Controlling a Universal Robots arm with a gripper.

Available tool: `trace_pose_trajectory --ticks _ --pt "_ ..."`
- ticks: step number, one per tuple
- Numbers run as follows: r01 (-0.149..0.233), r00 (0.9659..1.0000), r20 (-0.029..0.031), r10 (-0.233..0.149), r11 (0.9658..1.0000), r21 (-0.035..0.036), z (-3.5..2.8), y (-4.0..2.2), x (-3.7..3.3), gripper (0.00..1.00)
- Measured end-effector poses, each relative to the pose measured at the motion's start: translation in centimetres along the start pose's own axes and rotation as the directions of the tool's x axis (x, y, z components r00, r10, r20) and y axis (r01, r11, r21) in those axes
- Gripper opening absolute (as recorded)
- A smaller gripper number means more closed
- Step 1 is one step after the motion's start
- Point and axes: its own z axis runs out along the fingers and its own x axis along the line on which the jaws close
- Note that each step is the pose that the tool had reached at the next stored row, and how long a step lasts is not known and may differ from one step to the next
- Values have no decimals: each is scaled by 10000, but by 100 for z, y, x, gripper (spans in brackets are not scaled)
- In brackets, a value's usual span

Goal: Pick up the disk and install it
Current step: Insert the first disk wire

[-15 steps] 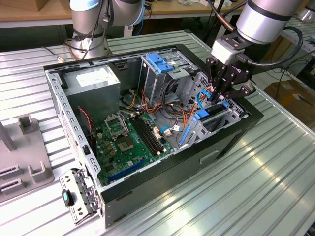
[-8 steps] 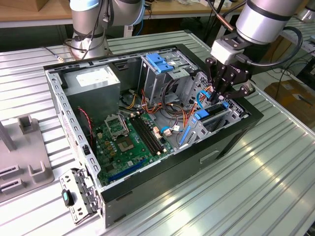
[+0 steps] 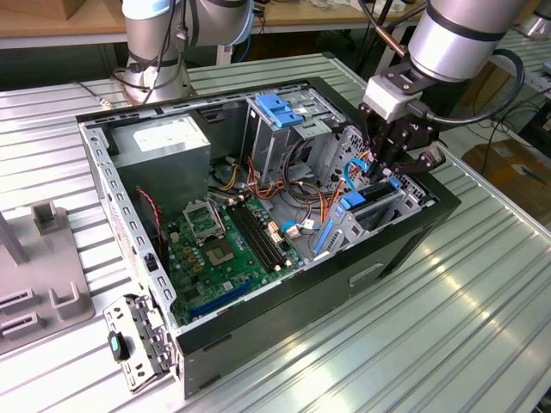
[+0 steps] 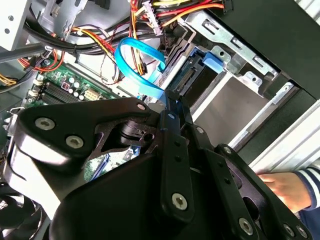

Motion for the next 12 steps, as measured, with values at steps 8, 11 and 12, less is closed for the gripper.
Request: trace_pose_trajectory --ticks 8,11,12 --pt "47 10000 16 -47 10000 34 24 9 8 16" --pt "134 9999 42 -134 9999 76 43 21 12 16" --pt "150 9999 48 -150 9999 84 46 25 12 16"
